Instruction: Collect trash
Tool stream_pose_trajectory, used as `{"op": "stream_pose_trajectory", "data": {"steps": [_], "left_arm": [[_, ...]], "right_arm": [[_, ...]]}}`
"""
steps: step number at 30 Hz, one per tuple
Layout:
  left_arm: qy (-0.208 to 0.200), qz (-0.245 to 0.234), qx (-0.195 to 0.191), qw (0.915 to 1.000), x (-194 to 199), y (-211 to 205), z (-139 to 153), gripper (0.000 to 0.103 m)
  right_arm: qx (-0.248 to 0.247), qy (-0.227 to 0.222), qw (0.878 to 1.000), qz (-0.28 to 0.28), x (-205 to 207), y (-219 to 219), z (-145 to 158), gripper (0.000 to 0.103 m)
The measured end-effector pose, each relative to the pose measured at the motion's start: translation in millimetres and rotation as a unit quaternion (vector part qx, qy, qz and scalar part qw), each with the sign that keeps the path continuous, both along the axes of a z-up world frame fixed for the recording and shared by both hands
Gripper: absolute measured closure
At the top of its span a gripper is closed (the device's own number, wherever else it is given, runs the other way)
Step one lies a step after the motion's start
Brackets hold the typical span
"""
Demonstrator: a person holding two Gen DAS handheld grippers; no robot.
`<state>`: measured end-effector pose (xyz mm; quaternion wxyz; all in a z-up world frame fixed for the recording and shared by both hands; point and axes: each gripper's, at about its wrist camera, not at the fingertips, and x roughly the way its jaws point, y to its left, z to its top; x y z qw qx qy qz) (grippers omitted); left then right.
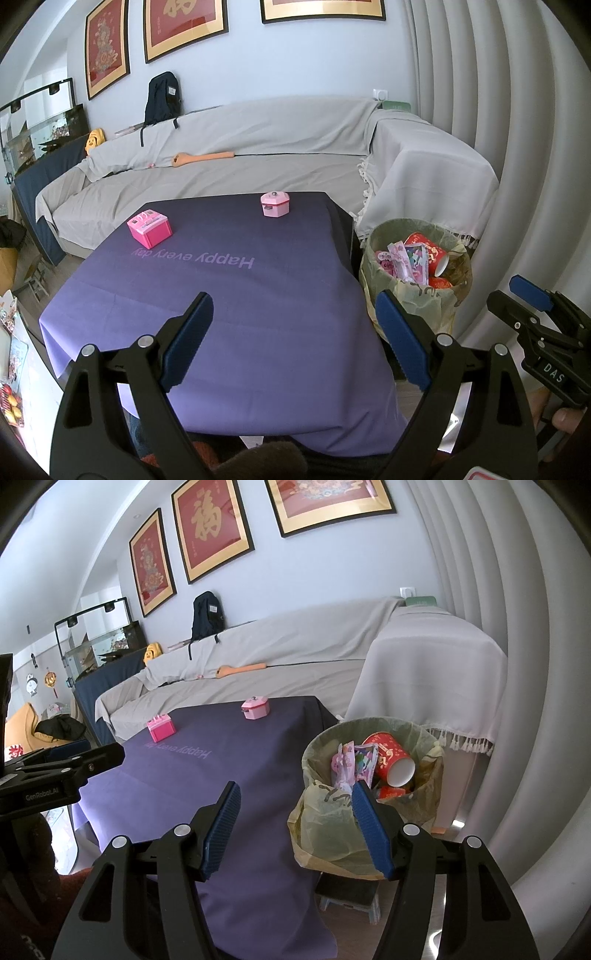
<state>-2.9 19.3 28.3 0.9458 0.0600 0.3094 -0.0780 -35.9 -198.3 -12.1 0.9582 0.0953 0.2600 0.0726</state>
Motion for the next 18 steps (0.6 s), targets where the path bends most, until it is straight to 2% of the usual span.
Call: {"op": "stream_pose_trajectory", "data": {"steps": [18], "left_arm": [[0.002,-0.002,0.002,1.0000,0.9,-1.0,-2.7,0.018]], "right_arm": [[0.001,0.000,1.000,0.000,0.1,-0.8,0.4,0.043]]}}
